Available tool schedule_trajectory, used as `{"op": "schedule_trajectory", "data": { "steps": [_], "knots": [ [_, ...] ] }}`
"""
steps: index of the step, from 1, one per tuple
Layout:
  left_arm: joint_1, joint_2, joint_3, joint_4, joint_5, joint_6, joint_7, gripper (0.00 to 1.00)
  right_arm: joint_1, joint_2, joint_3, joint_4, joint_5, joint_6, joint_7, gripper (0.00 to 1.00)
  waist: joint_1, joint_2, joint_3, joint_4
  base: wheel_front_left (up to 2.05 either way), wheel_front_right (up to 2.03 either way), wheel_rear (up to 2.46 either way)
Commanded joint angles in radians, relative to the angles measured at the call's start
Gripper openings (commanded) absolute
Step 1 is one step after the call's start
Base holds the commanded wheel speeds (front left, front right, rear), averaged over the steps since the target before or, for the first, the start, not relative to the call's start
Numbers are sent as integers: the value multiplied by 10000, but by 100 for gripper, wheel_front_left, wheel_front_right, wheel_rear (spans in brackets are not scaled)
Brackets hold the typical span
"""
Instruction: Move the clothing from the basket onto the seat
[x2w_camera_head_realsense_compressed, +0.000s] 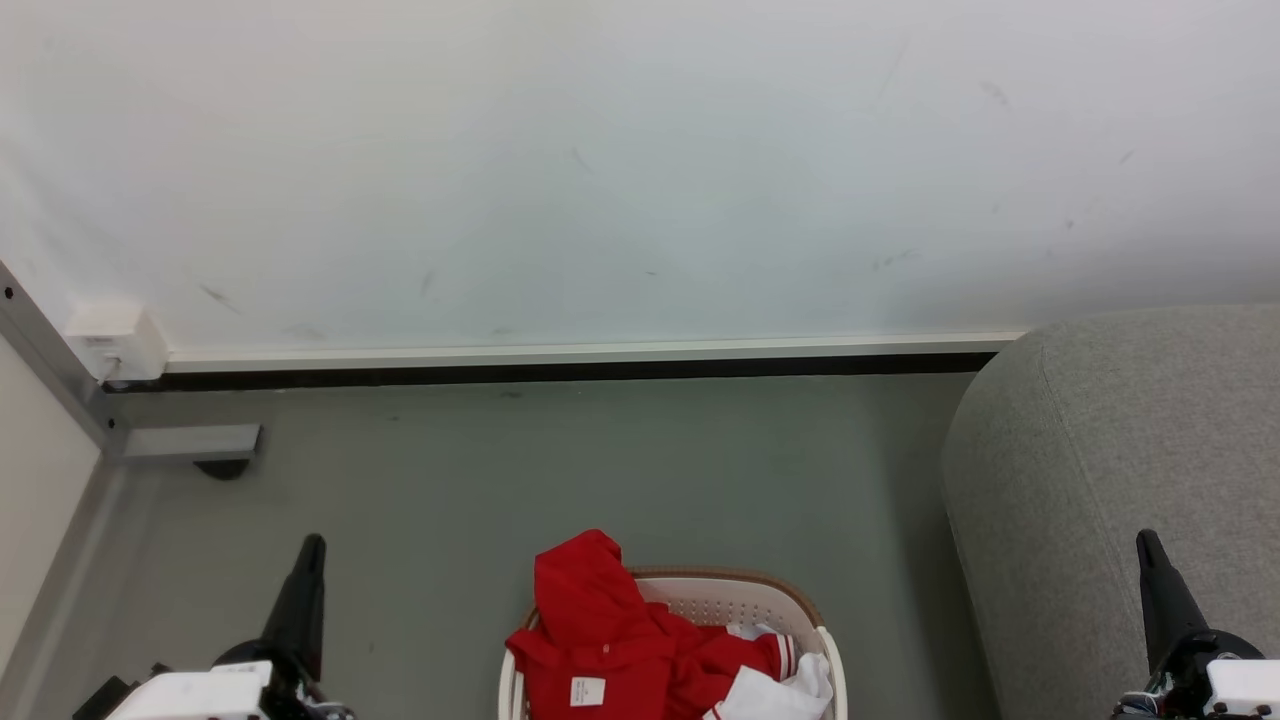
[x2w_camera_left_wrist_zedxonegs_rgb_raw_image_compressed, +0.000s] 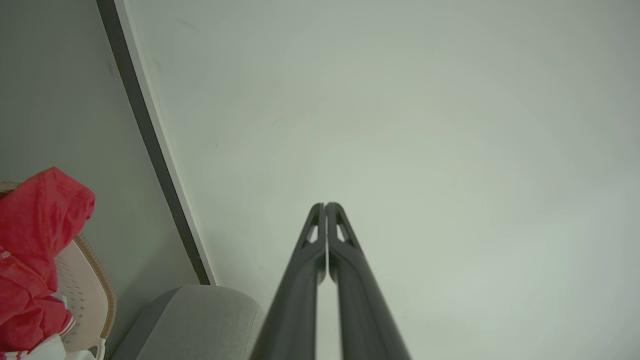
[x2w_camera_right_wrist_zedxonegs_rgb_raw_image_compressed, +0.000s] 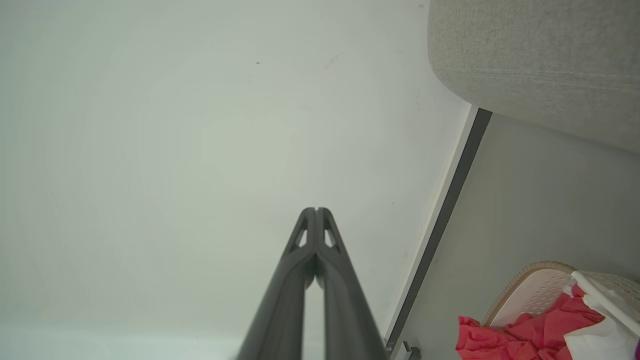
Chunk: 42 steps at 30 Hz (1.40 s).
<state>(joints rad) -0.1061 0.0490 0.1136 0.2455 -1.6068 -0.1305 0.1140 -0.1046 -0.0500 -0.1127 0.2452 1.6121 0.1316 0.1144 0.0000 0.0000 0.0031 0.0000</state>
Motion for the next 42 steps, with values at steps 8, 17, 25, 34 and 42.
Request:
{"op": "schedule_trajectory", "data": {
  "steps": [8,17,25,34,42],
  "knots": [
    [-98,36,9,-40,-121,-23,12,0,-138,-4,-41,-37,-27,-31,1,0,0,0,0,0,0,0,0],
    [-98,37,9,-40,-121,-23,12,0,-138,-4,-41,-37,-25,-32,1,0,0,0,0,0,0,0,0],
    [-98,37,9,-40,-121,-24,12,0,-138,-4,-41,-37,-25,-32,1,0,0,0,0,0,0,0,0],
    [-98,37,9,-40,-121,-24,12,0,-138,-4,-41,-37,-25,-32,1,0,0,0,0,0,0,0,0],
    [-98,37,9,-40,-121,-24,12,0,-138,-4,-41,-38,-25,-32,1,0,0,0,0,0,0,0,0]
  ]
}}
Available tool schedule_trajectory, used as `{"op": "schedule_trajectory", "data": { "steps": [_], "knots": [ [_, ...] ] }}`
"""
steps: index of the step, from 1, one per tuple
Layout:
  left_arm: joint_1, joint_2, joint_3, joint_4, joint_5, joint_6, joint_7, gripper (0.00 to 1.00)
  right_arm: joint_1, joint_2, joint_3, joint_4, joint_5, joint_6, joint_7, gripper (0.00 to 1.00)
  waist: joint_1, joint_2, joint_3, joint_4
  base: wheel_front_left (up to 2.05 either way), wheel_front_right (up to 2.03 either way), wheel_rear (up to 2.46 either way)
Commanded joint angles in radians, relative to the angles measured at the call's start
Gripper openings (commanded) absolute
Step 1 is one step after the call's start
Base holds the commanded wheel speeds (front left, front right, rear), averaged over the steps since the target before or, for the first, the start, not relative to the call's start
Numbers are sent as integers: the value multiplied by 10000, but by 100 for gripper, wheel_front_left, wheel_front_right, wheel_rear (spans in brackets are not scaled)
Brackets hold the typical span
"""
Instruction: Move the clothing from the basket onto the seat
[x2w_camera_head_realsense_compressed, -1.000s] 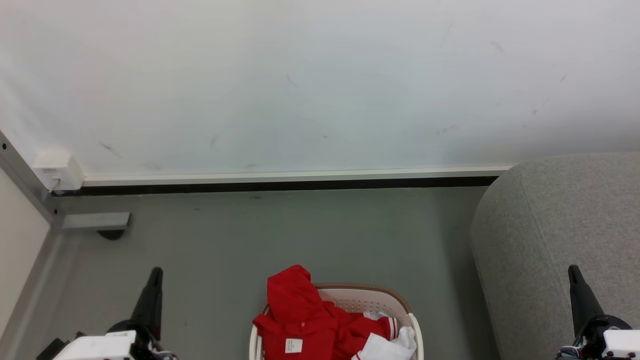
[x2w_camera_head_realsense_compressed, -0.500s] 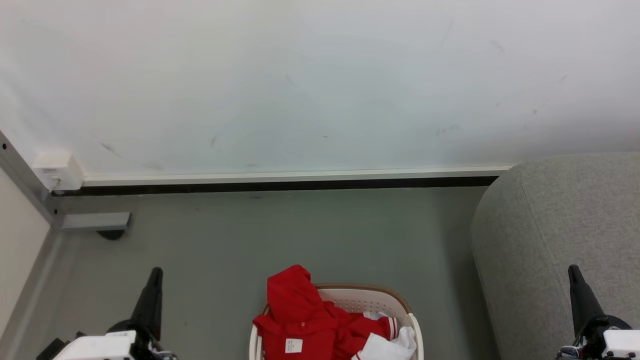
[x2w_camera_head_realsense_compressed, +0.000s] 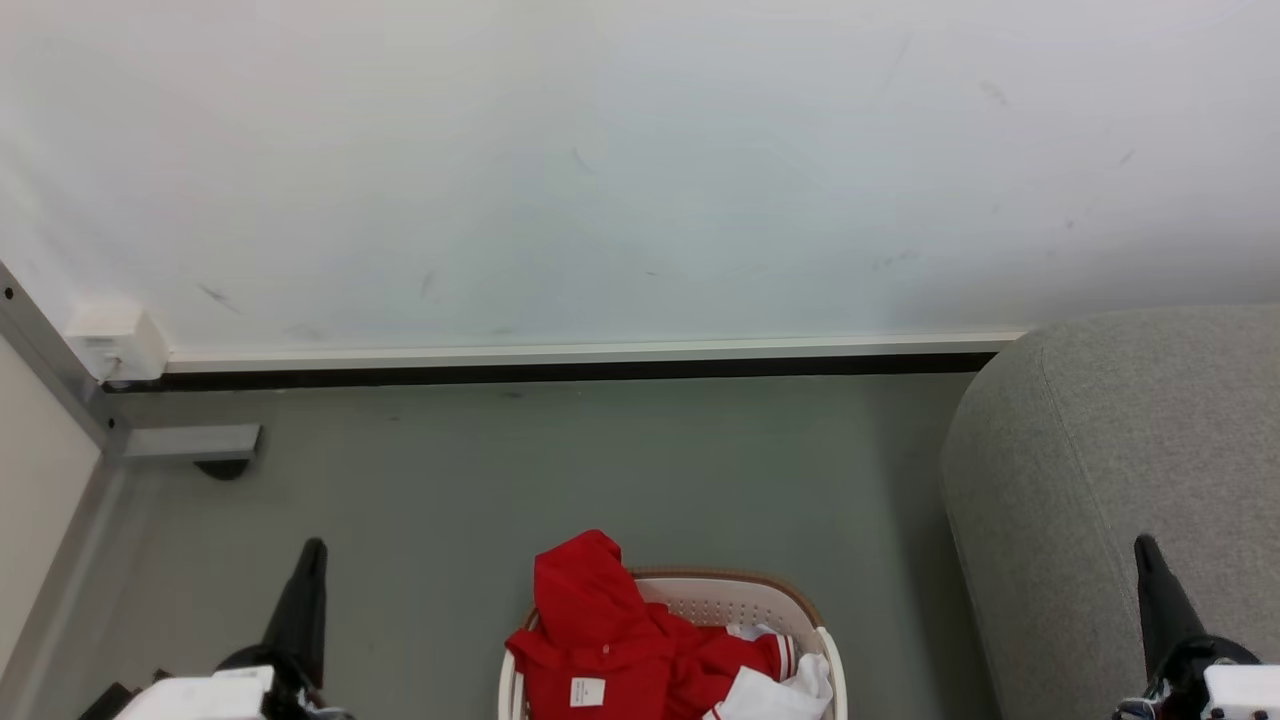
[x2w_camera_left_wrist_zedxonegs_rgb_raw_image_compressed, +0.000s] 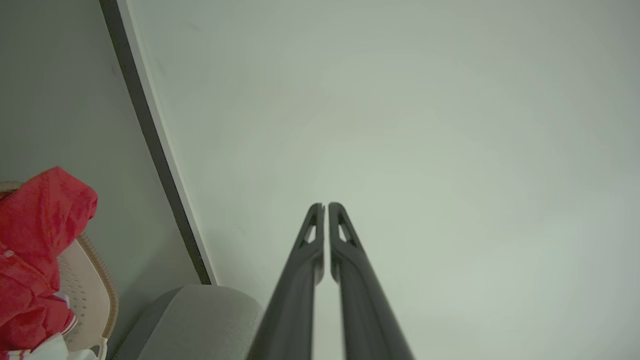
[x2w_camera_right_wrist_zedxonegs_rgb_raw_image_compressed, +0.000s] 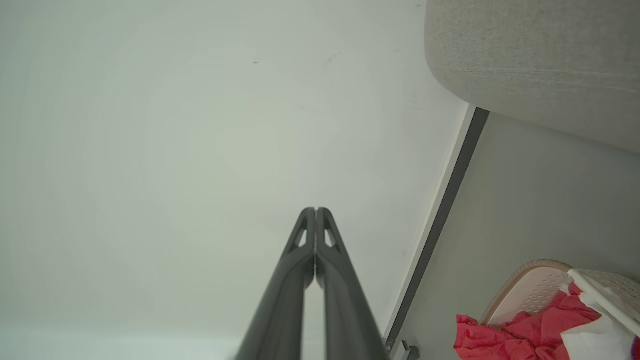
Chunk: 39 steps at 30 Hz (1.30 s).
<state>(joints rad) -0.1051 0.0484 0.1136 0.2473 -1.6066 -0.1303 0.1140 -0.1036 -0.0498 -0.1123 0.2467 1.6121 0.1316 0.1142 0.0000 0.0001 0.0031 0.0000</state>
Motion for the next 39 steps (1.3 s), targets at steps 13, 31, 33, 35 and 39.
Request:
{"op": "schedule_trajectory", "data": {
  "steps": [13,31,33,35,39],
  "knots": [
    [179,-36,-244,154,526,116,-509,100,196,29,261,215,-649,-1,-507,100,0,-1,1,10,0,0,0],
    [287,-15,-769,-202,3863,936,-1292,100,193,8,528,-234,-4903,-4,-1294,100,0,-1,15,25,0,0,0],
    [298,-13,-832,-197,4274,998,-1372,100,191,6,595,-247,-5414,-4,-1373,100,0,-1,15,26,0,0,0],
    [299,-11,-909,-178,4740,1042,-1454,100,191,4,669,-244,-5919,-4,-1452,100,0,-1,15,30,0,0,0],
    [279,-1,-1018,-127,5726,1138,-1600,100,185,-1,761,-217,-6822,-5,-1600,100,0,-1,21,43,0,0,0]
  ]
}}
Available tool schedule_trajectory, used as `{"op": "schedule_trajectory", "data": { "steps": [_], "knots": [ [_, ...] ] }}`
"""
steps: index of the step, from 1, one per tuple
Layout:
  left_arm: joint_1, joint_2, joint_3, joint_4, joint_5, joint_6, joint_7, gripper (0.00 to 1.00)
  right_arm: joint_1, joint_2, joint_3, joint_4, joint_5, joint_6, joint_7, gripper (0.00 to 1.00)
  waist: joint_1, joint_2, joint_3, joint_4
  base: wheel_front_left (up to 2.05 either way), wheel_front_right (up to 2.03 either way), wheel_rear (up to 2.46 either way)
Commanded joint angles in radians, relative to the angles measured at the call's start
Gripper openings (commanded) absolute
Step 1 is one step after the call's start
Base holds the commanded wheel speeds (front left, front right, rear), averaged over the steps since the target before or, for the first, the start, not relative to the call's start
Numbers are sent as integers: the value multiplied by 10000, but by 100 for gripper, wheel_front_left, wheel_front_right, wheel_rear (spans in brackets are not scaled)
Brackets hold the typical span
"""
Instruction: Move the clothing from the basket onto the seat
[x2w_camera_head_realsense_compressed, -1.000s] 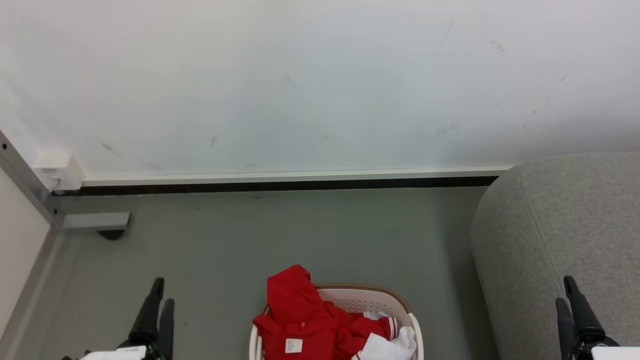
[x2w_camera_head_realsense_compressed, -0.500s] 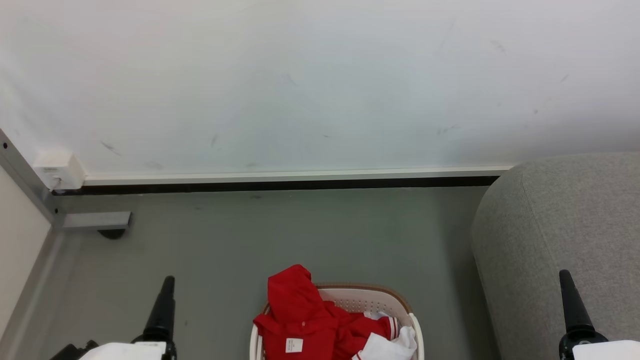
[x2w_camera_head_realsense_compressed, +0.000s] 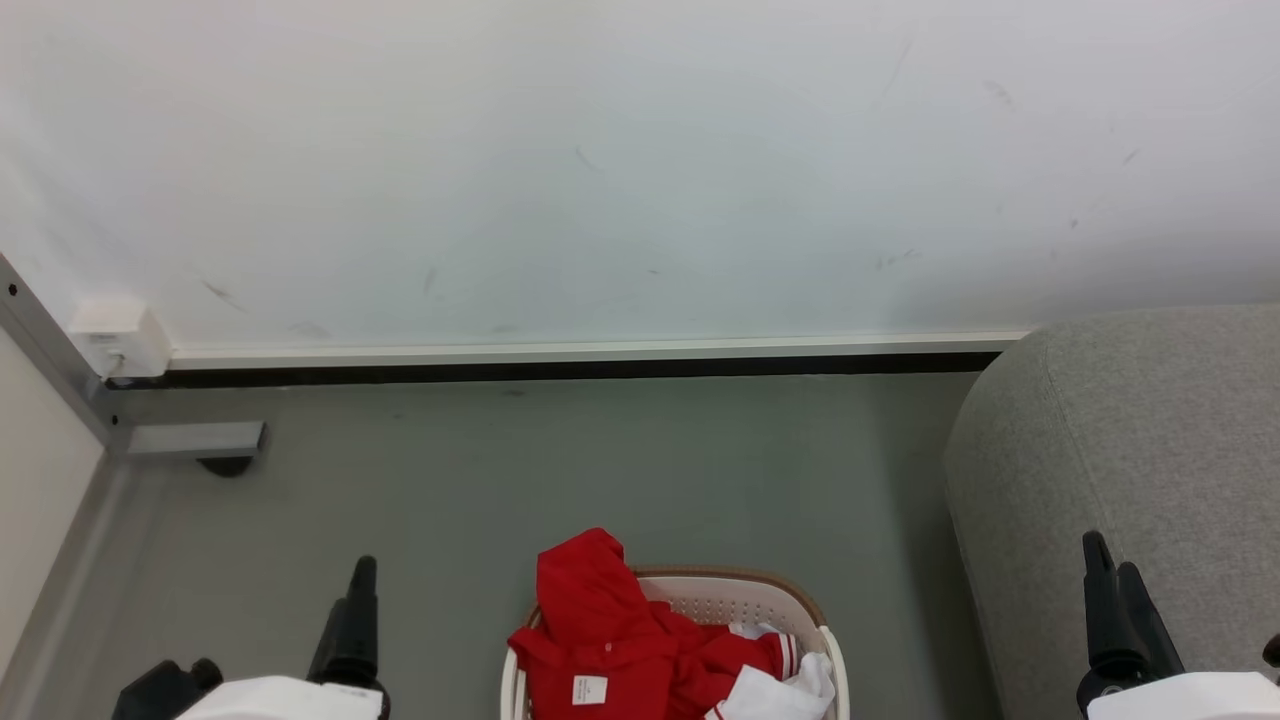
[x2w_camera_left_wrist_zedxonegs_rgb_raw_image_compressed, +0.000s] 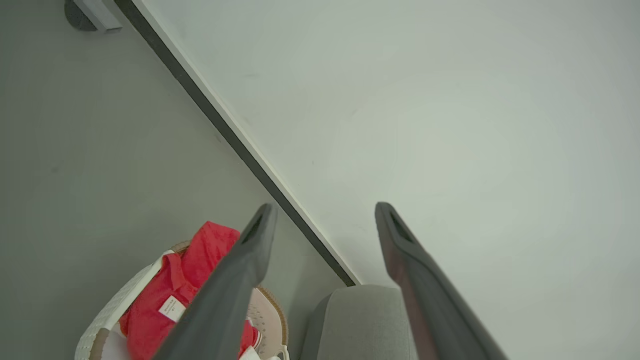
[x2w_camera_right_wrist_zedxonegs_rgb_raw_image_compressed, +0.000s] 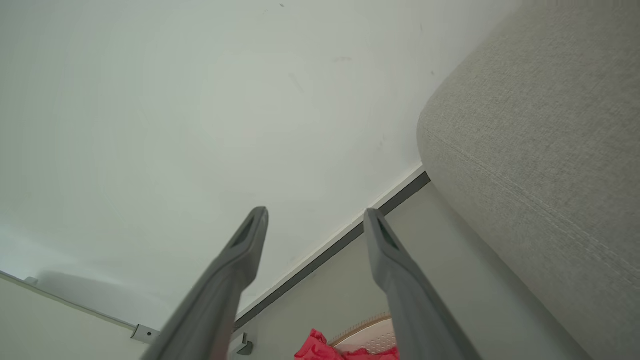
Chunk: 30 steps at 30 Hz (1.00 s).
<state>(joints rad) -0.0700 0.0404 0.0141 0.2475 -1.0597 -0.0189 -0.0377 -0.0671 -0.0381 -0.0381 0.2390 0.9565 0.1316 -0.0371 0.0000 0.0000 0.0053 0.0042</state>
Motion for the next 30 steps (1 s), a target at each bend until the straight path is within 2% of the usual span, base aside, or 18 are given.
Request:
{"op": "schedule_trajectory", "data": {
  "steps": [1,14,30],
  "knots": [
    [-79,83,-39,-130,500,47,-126,100,-181,-119,33,-124,-471,-5,-124,100,0,0,0,4,0,0,0],
    [15,184,-125,-302,2978,372,-560,100,-226,-132,123,139,-2592,-7,-559,100,0,0,-2,24,0,0,0],
    [167,245,-240,-524,4996,573,-996,100,-320,-143,245,508,-4482,-9,-1008,100,0,0,15,36,0,0,0]
  ]
}}
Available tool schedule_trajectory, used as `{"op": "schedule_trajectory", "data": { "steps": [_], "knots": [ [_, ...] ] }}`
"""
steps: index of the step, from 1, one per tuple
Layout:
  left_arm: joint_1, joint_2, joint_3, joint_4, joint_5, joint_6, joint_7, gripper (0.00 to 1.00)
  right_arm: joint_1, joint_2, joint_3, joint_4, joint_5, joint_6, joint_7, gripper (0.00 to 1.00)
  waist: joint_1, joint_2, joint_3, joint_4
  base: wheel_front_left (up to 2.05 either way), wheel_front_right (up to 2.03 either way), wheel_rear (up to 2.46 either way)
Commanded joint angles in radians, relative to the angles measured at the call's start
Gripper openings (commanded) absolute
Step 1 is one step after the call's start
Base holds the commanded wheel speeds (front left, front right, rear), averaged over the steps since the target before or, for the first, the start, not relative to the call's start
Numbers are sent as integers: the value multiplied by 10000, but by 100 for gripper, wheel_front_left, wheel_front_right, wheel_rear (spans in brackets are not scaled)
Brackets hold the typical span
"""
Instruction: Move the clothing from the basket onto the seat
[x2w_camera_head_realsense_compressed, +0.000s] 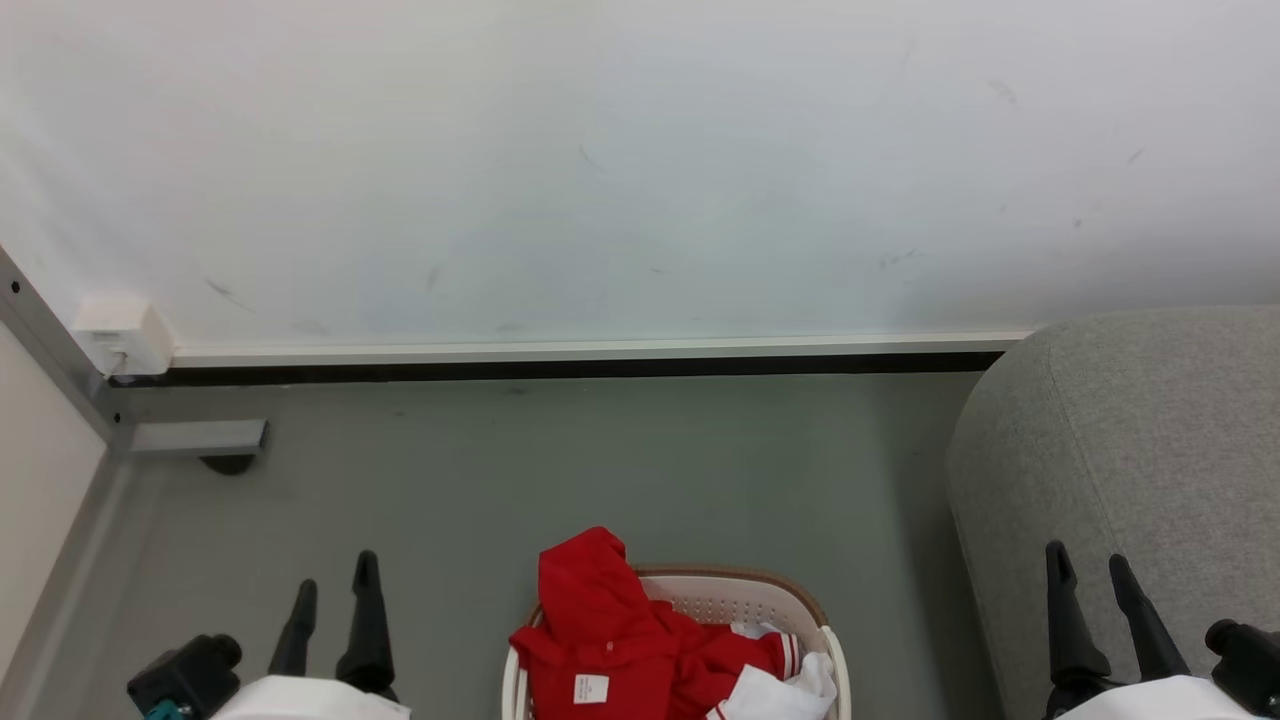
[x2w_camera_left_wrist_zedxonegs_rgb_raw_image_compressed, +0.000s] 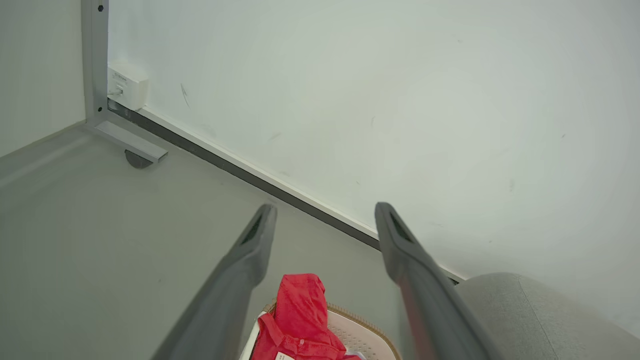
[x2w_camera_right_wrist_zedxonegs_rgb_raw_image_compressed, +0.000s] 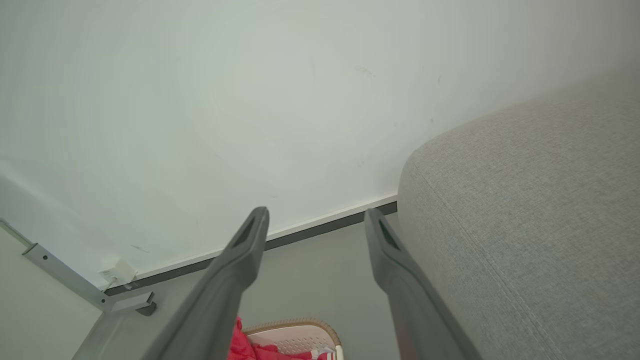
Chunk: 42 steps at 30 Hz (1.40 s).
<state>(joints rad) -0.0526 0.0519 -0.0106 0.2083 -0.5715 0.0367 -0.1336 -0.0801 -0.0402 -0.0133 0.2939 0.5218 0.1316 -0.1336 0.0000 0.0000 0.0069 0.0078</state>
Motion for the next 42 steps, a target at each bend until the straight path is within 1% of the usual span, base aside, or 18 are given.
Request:
{"op": "schedule_trajectory", "data": {
  "steps": [1,20,32,42],
  "knots": [
    [2,140,-3,-145,240,30,-63,100,-195,-123,7,-29,-260,-9,-61,100,0,0,-3,1,0,0,0],
    [107,406,-407,-310,2422,144,-552,100,-278,-143,137,266,-2076,-12,-550,100,0,0,-16,37,0,0,0],
    [229,508,-535,-409,3475,340,-815,100,-296,-153,184,450,-2986,-13,-813,100,0,0,2,43,0,0,0],
    [268,531,-599,-240,4170,268,-1033,100,-345,-141,231,699,-3561,-15,-1006,100,0,0,21,37,0,0,0]
  ]
}}
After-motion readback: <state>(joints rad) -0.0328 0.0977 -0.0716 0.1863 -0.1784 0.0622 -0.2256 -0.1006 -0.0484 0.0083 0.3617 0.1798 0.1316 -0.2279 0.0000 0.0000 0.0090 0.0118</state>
